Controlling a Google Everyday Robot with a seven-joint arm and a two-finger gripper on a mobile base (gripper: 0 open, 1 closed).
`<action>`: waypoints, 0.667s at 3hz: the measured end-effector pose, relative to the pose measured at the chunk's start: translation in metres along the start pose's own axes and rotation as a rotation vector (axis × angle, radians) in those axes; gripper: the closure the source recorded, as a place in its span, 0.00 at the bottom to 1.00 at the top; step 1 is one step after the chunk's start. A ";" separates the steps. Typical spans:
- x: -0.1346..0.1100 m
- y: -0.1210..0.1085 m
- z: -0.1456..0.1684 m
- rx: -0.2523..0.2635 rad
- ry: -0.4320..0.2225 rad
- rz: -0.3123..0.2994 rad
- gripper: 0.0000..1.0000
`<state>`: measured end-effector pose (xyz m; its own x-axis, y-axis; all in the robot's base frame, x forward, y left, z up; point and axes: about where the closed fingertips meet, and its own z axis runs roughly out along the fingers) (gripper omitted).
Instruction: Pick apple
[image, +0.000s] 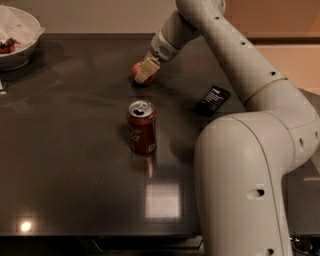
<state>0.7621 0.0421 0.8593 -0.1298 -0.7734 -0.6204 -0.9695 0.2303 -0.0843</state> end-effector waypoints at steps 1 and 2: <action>-0.001 0.005 -0.002 -0.010 -0.003 -0.013 0.65; -0.005 0.011 -0.013 -0.017 -0.007 -0.037 0.87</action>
Offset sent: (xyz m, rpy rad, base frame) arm -0.0248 -0.0105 0.0333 0.0015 -0.0334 0.0622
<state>0.7491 0.0406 0.8716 -0.0929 -0.7772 -0.6224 -0.9769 0.1921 -0.0940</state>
